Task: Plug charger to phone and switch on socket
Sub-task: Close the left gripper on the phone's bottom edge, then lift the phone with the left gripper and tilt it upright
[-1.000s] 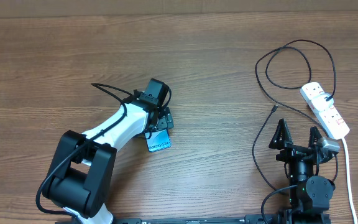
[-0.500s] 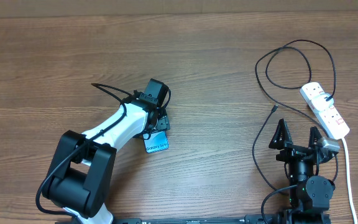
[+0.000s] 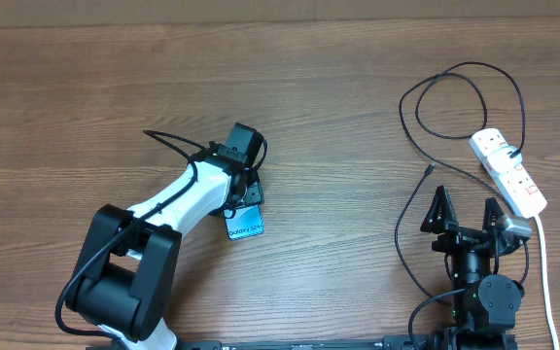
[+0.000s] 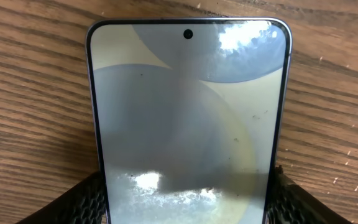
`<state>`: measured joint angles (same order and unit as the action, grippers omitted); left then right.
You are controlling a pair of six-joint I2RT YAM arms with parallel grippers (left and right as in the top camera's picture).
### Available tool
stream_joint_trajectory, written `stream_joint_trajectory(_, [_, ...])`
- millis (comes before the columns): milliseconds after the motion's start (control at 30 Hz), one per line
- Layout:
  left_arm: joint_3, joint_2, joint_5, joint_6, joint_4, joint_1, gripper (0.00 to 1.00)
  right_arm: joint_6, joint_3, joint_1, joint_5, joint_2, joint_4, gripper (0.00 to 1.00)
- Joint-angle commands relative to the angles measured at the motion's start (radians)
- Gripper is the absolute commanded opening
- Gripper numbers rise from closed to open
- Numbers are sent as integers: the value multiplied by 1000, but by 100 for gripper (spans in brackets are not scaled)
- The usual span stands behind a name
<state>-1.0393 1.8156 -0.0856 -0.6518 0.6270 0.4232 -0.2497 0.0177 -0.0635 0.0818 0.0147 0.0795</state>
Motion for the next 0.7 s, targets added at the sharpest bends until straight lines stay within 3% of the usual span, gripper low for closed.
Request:
stream_joint_trajectory(0, [40,30,86,-6,11,0,55,15,-10,2,-5,-12,-5,100])
stream_joint_trajectory(667, [-100,30,86,-5,153,0,52,15,-10,2,-5,-12,-5,100])
